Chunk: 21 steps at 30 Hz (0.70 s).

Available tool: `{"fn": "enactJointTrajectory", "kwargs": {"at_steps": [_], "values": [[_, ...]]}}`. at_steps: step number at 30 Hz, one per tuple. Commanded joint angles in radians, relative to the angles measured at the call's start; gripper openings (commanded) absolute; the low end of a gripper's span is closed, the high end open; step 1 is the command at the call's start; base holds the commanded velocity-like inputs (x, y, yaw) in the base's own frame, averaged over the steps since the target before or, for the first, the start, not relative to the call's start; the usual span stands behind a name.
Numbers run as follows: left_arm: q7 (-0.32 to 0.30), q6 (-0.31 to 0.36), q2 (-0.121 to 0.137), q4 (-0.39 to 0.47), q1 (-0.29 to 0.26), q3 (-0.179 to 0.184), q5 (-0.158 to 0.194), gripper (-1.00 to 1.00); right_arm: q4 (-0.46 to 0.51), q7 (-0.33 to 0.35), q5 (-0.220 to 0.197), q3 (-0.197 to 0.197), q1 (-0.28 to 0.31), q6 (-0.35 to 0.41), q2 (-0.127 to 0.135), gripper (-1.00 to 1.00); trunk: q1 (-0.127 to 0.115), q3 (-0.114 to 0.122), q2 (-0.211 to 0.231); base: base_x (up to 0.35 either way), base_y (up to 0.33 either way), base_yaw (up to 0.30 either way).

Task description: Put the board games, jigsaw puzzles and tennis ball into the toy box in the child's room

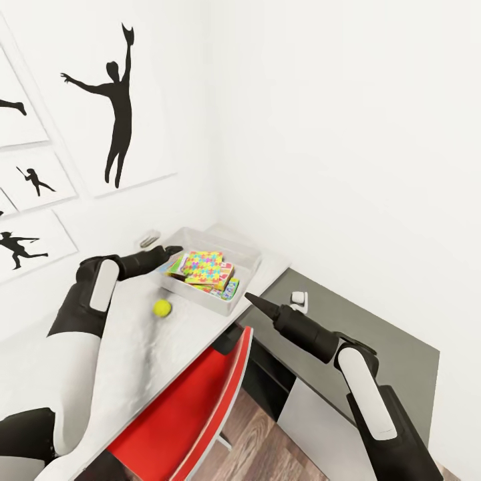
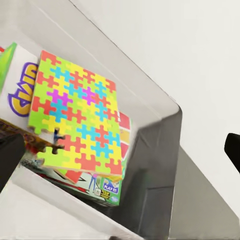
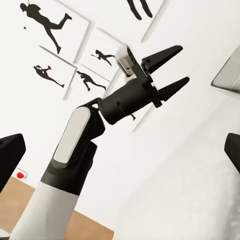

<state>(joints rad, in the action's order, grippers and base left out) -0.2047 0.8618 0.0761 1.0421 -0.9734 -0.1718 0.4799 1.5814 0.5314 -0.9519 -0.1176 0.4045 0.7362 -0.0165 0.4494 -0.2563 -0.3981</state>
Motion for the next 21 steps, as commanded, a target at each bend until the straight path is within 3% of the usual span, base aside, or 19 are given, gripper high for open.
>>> {"fn": "enactJointTrajectory", "kwargs": {"at_steps": [1,13,21], "values": [[-0.006,0.011,0.004,0.002,-0.001,-0.002,-0.005,1.0,0.0,0.0,-0.004,0.001,0.001,0.006,0.0,1.0,0.001,-0.002,-0.002,0.0,0.0,0.0],[-0.001,0.123,0.087,0.078,-0.001,0.0,-0.009,1.0,0.0,-0.005,-0.004,0.001,0.001,0.006,-0.001,1.0,0.001,-0.002,-0.002,0.0,0.0,0.0],[-0.001,0.14,0.126,0.089,0.012,0.008,-0.021,1.0,0.0,-0.005,-0.004,0.001,0.001,0.006,0.0,1.0,0.001,-0.002,-0.002,0.0,0.0,0.0]]}}
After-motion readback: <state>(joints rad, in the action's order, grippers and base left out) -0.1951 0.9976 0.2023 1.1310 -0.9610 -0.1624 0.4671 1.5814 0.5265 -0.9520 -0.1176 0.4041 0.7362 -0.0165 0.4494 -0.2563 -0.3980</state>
